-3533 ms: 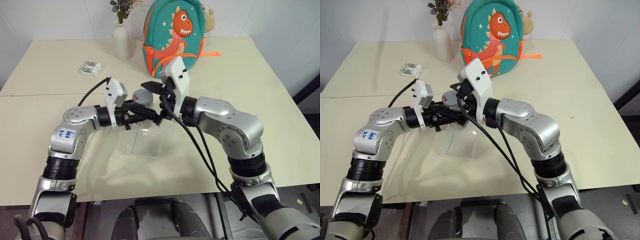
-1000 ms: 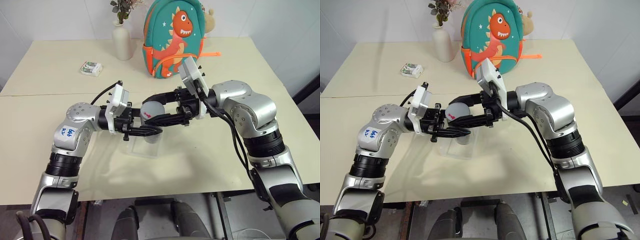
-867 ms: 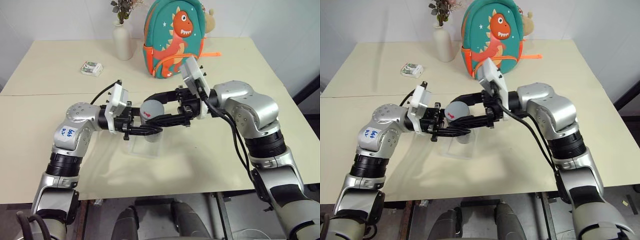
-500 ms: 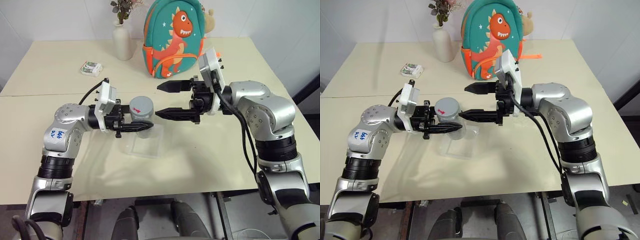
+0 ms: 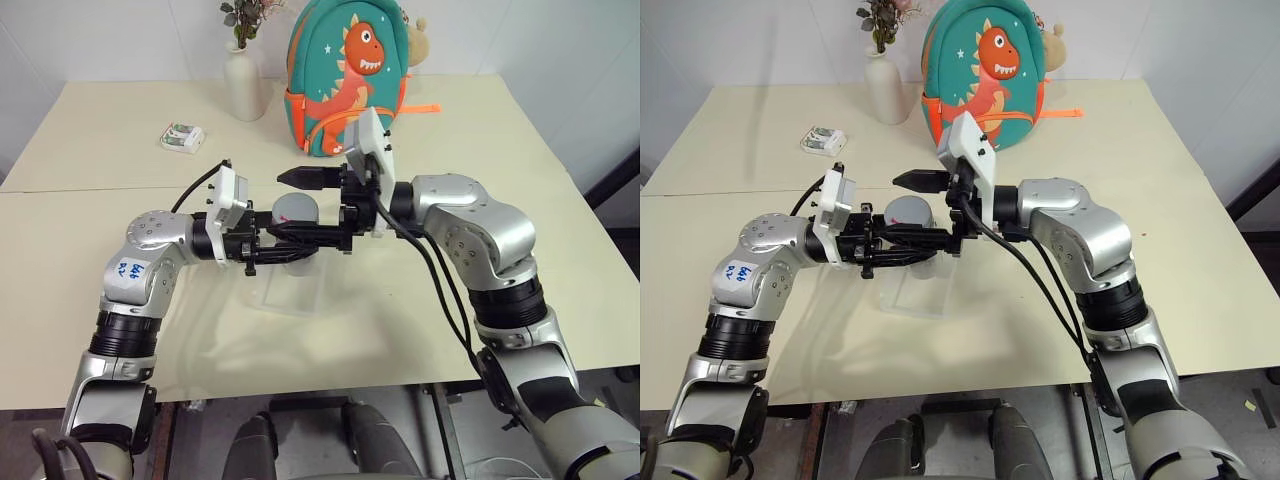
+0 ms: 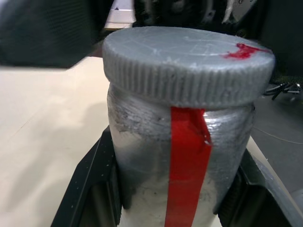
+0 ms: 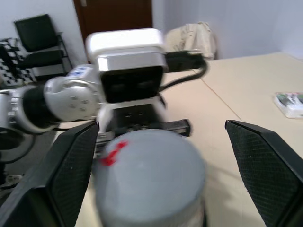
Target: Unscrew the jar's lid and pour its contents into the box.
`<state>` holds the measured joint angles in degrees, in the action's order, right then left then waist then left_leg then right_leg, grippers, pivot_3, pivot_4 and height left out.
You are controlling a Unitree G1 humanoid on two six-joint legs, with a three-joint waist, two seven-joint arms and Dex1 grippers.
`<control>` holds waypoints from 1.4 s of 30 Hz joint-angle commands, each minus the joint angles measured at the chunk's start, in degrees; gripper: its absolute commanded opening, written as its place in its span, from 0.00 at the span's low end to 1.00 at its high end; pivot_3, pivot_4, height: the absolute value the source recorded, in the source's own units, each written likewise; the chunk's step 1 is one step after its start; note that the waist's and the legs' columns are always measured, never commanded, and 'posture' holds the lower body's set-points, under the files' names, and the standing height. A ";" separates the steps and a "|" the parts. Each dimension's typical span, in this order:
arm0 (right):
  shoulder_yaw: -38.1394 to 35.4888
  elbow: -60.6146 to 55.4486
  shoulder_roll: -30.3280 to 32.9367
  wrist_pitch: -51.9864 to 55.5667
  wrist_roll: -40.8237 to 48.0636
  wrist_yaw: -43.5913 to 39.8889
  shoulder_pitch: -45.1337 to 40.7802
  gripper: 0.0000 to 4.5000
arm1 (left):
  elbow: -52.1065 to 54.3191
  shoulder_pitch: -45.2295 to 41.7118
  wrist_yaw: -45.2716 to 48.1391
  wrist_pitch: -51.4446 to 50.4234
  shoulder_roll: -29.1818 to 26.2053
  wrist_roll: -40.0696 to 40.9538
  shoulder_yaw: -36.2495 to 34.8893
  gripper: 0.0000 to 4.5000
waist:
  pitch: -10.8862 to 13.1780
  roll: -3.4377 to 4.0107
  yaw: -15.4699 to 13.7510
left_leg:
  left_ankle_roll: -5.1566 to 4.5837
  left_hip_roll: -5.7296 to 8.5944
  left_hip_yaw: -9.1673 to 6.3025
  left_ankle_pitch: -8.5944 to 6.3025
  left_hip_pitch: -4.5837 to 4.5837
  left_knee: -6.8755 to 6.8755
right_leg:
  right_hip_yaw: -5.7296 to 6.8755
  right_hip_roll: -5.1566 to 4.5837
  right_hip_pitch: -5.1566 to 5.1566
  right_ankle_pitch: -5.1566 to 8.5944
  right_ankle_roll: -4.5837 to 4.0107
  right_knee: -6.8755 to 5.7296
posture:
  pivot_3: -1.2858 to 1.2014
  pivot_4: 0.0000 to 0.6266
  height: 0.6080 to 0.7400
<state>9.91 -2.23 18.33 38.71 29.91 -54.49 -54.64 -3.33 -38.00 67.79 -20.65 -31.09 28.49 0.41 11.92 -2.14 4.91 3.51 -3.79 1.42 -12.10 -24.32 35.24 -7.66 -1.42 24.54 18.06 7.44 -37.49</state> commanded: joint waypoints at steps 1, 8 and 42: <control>-1.72 0.99 -0.38 -2.55 -1.22 1.13 -2.26 1.00 | 1.06 -1.02 0.25 0.60 0.09 0.23 -0.16 0.44 | 0.00 0.00 -0.02 | 0.00 0.00 0.00 0.00 0.00 0.00 | 0.00 0.00 0.00 0.00 0.00 0.00 | 0.52 0.24 1.00; -4.41 0.78 4.20 -2.21 -0.25 -1.21 -1.10 1.00 | 0.99 -0.69 0.28 0.68 -0.61 0.31 -0.65 0.44 | 0.00 0.00 -0.12 | 0.00 0.00 0.00 0.00 0.00 0.00 | 0.00 0.00 0.00 0.00 0.00 0.00 | 0.52 0.24 1.00; -0.10 -1.03 0.94 1.55 -0.86 3.17 -1.59 1.00 | -1.20 -1.54 0.16 1.80 -0.35 -0.46 -1.12 0.44 | 0.00 0.00 -0.11 | 0.02 0.00 0.00 0.01 0.00 0.01 | -0.01 0.00 0.00 0.00 0.00 -0.02 | 0.52 0.24 1.00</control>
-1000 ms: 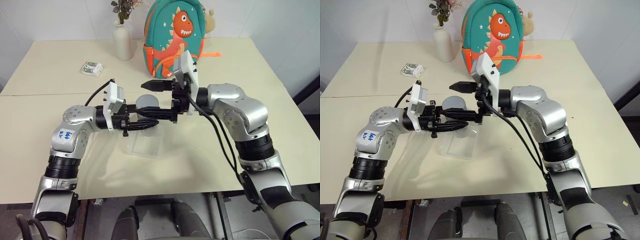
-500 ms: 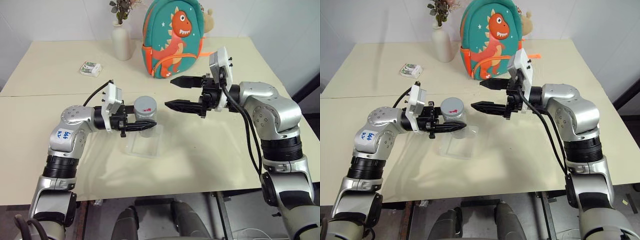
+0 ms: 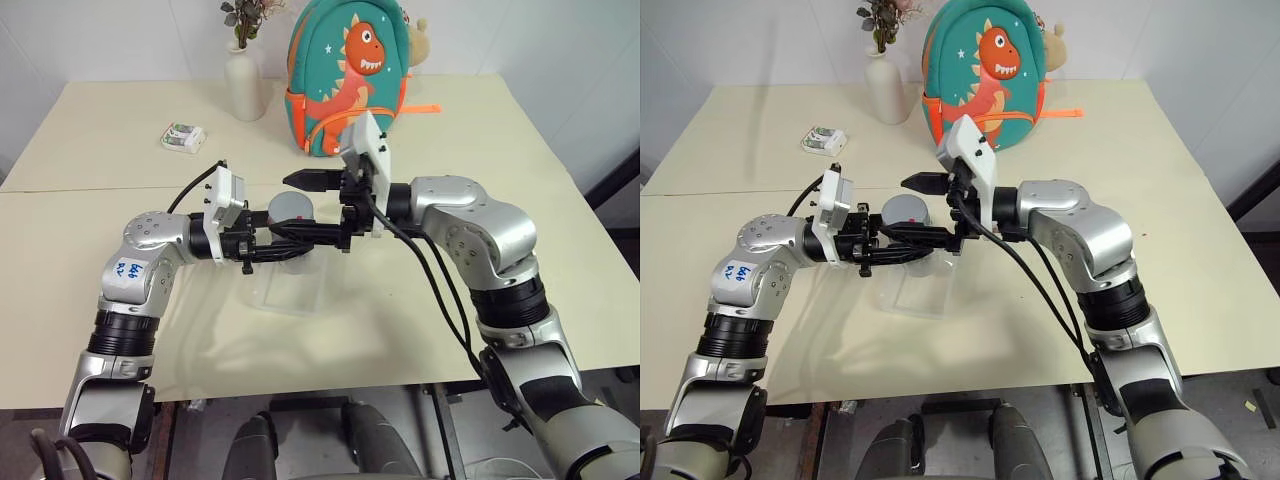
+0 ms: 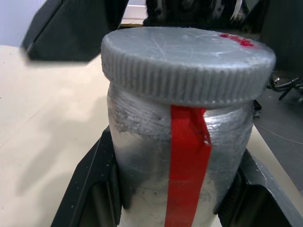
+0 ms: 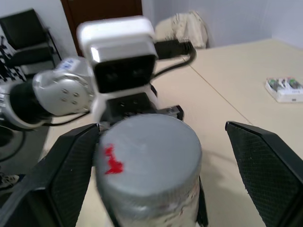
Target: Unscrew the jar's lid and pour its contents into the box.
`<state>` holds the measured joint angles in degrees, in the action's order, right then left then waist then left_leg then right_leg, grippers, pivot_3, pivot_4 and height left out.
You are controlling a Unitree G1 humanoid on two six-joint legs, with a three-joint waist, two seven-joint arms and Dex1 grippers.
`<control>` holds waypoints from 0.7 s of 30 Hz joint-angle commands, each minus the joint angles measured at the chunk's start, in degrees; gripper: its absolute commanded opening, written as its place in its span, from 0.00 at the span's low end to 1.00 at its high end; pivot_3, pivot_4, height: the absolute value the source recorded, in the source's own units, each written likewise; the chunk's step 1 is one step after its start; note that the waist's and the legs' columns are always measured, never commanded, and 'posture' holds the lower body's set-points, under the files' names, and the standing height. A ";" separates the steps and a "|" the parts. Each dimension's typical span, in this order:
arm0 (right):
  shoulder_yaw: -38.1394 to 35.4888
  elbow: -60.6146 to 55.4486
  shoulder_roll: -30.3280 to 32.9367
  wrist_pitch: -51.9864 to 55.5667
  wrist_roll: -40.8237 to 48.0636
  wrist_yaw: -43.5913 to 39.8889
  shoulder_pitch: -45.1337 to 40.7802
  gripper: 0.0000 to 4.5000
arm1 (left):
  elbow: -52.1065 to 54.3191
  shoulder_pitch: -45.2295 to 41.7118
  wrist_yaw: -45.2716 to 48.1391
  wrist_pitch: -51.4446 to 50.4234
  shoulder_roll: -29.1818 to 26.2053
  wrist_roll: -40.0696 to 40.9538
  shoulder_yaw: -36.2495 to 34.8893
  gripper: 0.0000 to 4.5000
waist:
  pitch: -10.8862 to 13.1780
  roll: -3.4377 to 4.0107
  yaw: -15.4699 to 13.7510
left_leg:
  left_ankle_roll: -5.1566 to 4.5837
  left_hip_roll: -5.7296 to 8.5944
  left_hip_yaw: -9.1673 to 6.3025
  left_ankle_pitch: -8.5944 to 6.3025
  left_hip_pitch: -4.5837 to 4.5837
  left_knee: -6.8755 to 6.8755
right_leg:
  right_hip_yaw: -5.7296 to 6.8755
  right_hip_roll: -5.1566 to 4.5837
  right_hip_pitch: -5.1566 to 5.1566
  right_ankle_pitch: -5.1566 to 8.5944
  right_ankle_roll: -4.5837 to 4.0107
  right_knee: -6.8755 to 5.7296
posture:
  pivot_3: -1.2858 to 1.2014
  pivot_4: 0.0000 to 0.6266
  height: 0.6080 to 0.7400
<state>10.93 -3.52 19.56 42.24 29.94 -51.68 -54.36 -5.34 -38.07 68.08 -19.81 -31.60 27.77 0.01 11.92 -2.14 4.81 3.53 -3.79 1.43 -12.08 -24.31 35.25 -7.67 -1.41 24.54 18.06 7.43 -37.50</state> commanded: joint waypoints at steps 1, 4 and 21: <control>-1.44 1.07 -0.28 -2.31 -1.15 0.37 -2.29 1.00 | 0.79 -1.46 -0.19 0.99 0.17 0.26 -0.72 0.44 | 0.00 0.00 0.02 | 0.00 0.00 0.00 0.00 0.00 0.00 | 0.00 0.00 0.00 0.00 0.00 0.00 | 0.52 0.24 1.00; -2.61 2.93 0.42 -2.92 -1.48 0.15 -3.24 1.00 | 0.84 -1.36 -0.31 1.05 0.07 0.36 -0.72 0.44 | 0.00 0.00 0.09 | 0.00 0.00 0.00 0.00 0.00 0.00 | 0.00 0.00 0.00 0.00 0.00 -0.01 | 0.52 0.24 1.00; -7.96 2.13 10.87 -2.11 1.39 -4.32 1.14 1.00 | 1.22 -0.56 -0.16 1.06 -0.51 0.45 -1.11 0.44 | 0.00 0.00 0.00 | 0.00 0.01 0.00 0.00 0.00 0.00 | 0.00 -0.01 -0.01 0.00 0.00 0.03 | 0.52 0.24 1.00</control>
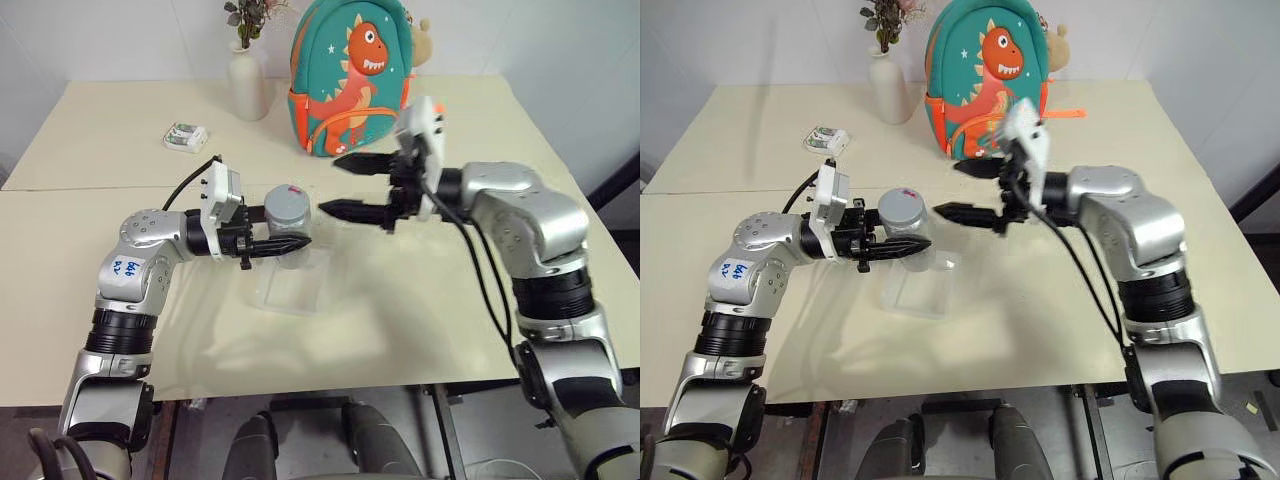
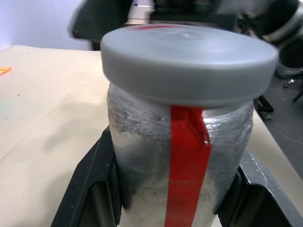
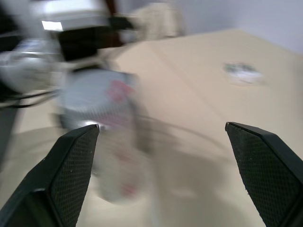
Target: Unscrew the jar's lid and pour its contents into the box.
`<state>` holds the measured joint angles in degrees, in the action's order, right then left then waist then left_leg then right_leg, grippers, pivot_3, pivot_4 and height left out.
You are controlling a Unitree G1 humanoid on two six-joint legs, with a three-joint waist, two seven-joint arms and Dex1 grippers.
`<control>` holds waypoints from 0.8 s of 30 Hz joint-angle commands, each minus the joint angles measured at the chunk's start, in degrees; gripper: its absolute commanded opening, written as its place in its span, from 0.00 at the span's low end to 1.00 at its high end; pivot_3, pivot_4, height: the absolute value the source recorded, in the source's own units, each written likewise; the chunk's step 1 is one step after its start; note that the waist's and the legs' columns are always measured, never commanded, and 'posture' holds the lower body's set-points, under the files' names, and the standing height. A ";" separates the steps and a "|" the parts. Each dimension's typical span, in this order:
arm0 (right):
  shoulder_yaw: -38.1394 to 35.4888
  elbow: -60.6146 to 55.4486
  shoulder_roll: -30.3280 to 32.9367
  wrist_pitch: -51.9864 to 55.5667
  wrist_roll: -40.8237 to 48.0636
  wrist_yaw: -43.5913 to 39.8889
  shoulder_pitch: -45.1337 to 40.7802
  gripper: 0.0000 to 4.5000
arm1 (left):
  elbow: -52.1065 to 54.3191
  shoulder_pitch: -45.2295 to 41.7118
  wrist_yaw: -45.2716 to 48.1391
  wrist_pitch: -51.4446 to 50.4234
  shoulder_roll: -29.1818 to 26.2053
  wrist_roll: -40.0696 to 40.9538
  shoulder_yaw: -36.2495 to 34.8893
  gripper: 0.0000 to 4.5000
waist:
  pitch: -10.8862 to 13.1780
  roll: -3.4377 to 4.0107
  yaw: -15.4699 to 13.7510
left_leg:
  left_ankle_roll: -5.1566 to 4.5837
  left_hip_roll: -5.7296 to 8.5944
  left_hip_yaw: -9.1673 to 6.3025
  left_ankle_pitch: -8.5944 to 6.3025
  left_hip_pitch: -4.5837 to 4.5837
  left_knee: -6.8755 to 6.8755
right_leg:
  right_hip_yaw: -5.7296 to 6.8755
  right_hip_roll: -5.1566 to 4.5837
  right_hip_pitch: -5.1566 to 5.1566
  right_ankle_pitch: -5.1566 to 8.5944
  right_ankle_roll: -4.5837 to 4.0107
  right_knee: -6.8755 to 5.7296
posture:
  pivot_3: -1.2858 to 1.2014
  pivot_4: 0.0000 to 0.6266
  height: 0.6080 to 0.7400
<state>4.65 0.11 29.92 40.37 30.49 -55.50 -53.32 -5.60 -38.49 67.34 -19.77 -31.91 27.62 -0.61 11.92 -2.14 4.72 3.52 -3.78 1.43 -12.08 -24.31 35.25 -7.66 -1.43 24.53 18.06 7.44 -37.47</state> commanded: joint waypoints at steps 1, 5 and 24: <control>-2.00 -1.80 0.82 0.01 1.14 -0.84 0.45 1.00 | 1.57 -0.08 0.68 0.99 -0.22 0.57 -0.53 0.44 | 0.00 0.00 0.31 | 0.00 0.00 0.00 0.00 0.00 0.00 | 0.00 0.01 0.01 0.00 0.00 0.00 | 0.52 0.24 1.00; -2.36 -2.72 1.96 0.79 2.14 -2.59 1.51 1.00 | 1.51 -0.16 0.87 0.92 -0.35 0.50 -0.64 0.44 | 0.00 0.00 0.26 | 0.00 -0.01 0.00 0.00 0.01 -0.02 | 0.00 0.02 0.01 0.00 0.00 -0.02 | 0.52 0.24 1.00; 3.24 -10.31 -9.45 7.63 4.81 5.16 -1.97 1.00 | 0.86 -0.68 0.78 1.02 0.37 0.19 -0.31 0.44 | 0.00 0.00 0.15 | 0.00 -0.01 -0.01 0.01 0.01 0.00 | 0.00 0.01 0.01 0.00 0.00 -0.05 | 0.52 0.24 1.00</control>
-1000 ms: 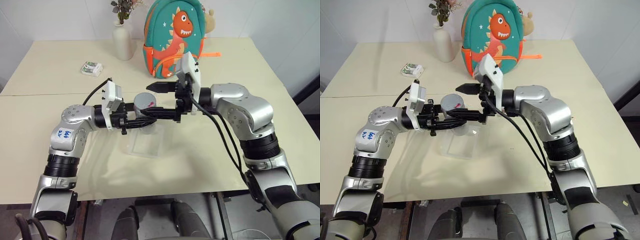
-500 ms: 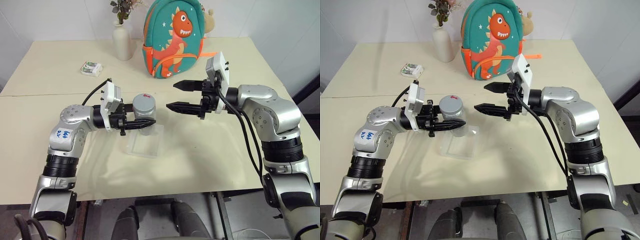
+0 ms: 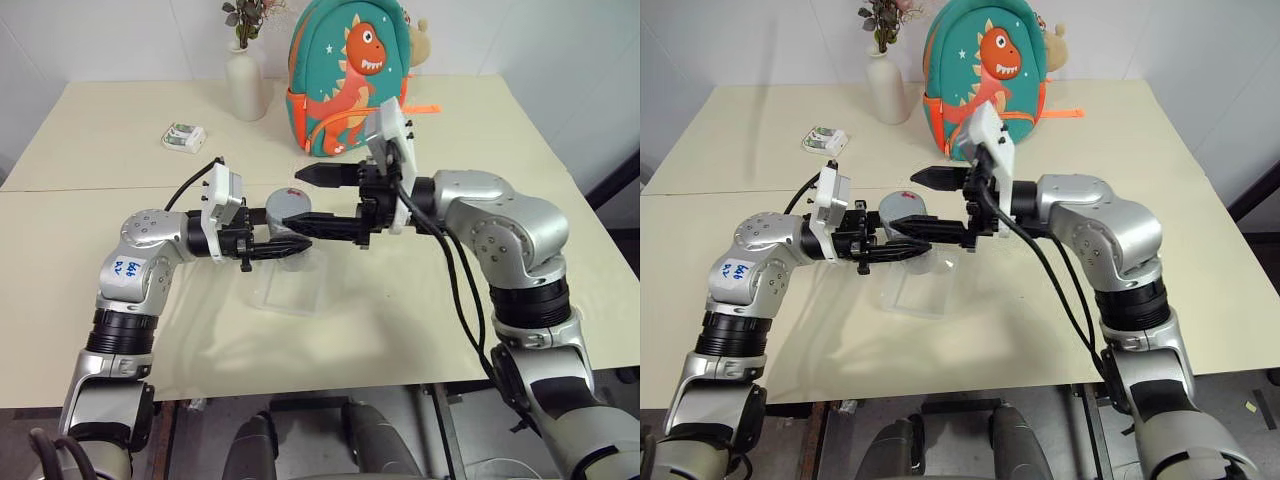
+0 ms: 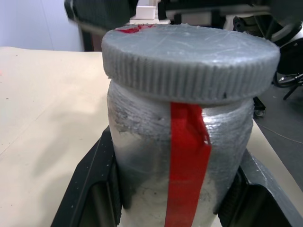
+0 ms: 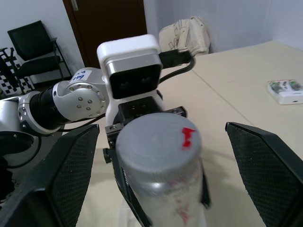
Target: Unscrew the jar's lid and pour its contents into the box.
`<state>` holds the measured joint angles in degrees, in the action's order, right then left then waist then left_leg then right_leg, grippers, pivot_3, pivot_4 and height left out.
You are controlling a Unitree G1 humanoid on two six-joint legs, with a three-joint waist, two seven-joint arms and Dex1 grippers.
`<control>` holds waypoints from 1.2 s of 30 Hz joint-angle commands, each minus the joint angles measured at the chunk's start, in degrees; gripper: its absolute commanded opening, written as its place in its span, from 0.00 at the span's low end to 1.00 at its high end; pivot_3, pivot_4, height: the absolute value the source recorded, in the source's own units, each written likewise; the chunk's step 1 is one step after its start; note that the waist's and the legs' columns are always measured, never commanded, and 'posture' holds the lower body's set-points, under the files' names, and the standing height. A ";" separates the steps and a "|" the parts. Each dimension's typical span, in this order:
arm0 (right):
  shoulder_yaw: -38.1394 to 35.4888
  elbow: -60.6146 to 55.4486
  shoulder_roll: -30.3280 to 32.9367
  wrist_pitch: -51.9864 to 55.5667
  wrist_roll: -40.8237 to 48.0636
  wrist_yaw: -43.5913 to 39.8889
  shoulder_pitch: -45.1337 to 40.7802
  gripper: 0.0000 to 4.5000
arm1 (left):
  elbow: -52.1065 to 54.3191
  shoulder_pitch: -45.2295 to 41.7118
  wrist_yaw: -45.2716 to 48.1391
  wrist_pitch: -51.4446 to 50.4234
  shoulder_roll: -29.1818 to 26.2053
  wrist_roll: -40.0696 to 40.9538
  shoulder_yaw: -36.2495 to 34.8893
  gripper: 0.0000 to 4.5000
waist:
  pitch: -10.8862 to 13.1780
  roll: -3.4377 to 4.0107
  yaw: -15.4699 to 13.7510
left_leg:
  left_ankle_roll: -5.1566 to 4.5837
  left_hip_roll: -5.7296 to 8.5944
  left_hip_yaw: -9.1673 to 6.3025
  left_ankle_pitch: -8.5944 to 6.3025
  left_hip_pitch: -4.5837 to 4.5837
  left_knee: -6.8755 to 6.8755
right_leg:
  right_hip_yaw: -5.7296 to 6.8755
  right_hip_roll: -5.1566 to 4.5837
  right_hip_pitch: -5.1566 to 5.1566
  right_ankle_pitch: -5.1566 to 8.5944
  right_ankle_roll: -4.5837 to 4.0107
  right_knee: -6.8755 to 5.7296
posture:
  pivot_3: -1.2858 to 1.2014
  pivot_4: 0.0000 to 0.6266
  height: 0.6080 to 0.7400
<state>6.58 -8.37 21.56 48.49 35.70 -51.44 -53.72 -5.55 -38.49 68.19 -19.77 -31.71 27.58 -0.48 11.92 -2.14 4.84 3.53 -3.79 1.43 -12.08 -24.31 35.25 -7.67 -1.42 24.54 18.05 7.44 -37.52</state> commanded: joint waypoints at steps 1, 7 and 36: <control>2.10 -1.27 -1.70 -0.85 -1.33 1.60 -1.86 1.00 | 0.80 -0.69 -0.08 1.03 0.22 0.22 -0.45 0.44 | 0.00 0.00 0.06 | 0.00 0.00 0.00 0.00 0.00 0.00 | 0.00 0.00 0.00 0.00 0.00 0.00 | 0.52 0.24 1.00; 3.55 1.56 -3.36 -3.25 -4.61 2.80 -3.16 1.00 | 1.36 -0.27 -0.62 0.80 0.81 0.32 -0.34 0.44 | 0.00 0.00 0.00 | 0.00 0.00 0.00 0.00 0.00 0.00 | 0.00 0.00 0.00 0.00 0.00 -0.01 | 0.52 0.24 1.00; -2.88 4.54 6.05 -4.59 -2.84 -2.17 -0.27 1.00 | 1.16 -0.39 -1.09 0.72 0.11 0.56 -0.59 0.44 | 0.00 0.00 -0.06 | 0.00 0.00 0.00 0.00 0.00 0.00 | 0.00 0.00 0.00 0.00 0.00 0.00 | 0.52 0.24 1.00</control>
<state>5.99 -3.61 26.75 44.94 32.69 -54.02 -53.99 -5.83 -38.48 65.96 -19.84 -31.43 27.54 -0.98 11.92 -2.14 4.78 3.53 -3.79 1.43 -12.08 -24.31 35.25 -7.67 -1.42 24.53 18.06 7.44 -37.51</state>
